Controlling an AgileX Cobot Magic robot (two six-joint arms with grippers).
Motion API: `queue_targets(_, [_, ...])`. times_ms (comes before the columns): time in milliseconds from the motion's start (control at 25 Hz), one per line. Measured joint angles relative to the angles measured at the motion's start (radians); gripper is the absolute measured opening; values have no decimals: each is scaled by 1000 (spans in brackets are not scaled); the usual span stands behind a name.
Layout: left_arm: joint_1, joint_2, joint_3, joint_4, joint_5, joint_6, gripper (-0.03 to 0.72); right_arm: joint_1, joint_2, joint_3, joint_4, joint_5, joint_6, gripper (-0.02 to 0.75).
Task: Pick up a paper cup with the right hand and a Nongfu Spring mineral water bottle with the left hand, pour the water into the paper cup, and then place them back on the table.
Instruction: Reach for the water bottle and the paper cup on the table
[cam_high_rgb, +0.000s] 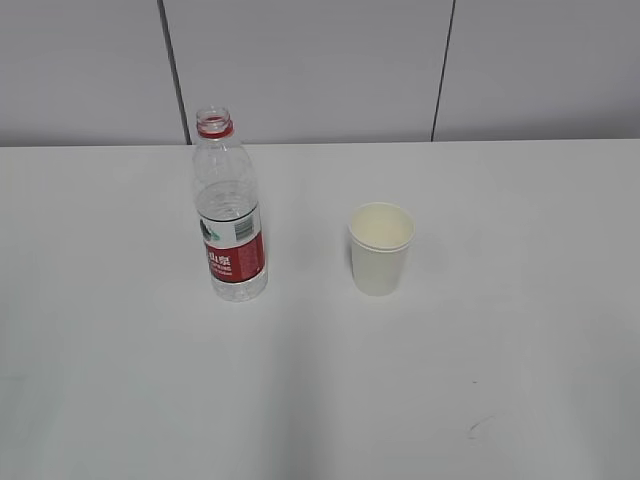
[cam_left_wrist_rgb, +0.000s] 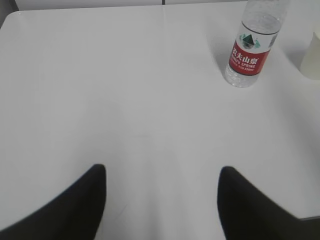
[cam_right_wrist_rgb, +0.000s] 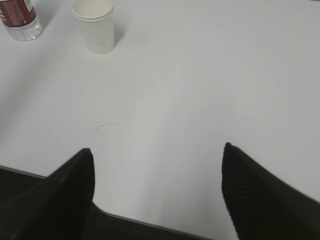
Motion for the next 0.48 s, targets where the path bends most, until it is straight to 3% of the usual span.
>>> queue_targets(480, [0, 0, 0, 0, 0, 0, 439, 0, 0, 0, 0, 0, 0, 590])
